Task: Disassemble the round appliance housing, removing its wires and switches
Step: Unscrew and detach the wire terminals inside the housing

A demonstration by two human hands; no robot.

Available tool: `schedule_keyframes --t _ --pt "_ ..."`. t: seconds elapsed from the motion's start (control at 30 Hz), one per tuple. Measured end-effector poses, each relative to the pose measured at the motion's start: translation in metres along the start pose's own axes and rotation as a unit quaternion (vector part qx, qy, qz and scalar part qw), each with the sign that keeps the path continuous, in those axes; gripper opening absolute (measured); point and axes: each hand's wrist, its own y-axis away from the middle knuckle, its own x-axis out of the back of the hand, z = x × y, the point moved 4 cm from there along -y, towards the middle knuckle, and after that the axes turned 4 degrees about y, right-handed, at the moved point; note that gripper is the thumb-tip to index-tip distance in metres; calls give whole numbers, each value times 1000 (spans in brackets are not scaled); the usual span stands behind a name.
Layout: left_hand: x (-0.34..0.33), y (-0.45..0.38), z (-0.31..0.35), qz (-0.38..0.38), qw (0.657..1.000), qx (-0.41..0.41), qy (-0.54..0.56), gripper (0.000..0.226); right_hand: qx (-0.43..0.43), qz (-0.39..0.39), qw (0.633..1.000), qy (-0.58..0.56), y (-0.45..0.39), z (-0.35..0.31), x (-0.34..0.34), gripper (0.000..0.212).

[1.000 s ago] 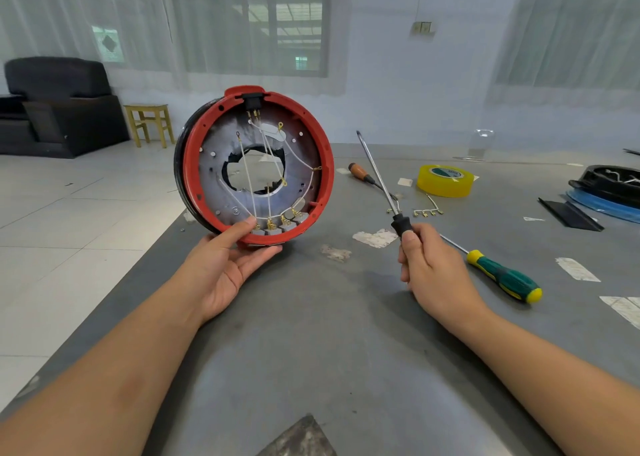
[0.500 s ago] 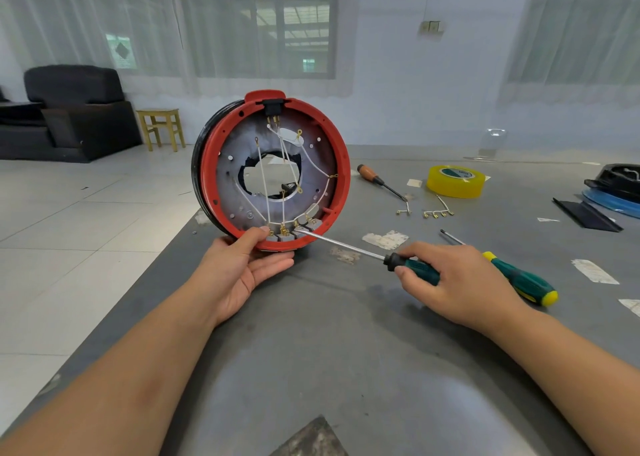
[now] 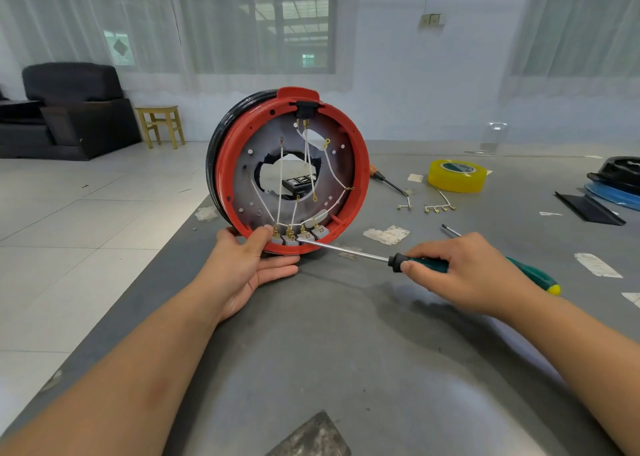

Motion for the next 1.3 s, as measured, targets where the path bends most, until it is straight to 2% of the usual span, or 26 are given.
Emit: schedule_keyframes --t 0.2,0.3,0.47,0.53,0.8,1.17,1.3 --pt "-2 -1 -3 4 999 -26 -32 31 -23 -58 998 -34 -5 2 9 20" --pt "-1 -3 -4 3 999 -29 -39 34 -35 -78 995 -57 -7 2 11 23" --pt "-2 -3 -5 5 998 -38 -53 37 -45 -110 992 -49 -6 2 10 46" --pt "-2 -3 -5 8 998 -36 -53 34 -41 -108 993 -36 -6 2 7 47" --pt "-5 0 -2 14 998 -25 -48 38 -15 -86 996 -32 -1 -3 0 24" --pt "-2 2 -1 52 998 -26 -11 40 -6 -56 998 20 4 -13 -10 38" --pt "-1 1 -2 64 997 -32 -1 39 -4 -46 999 23 7 -16 -14 37"
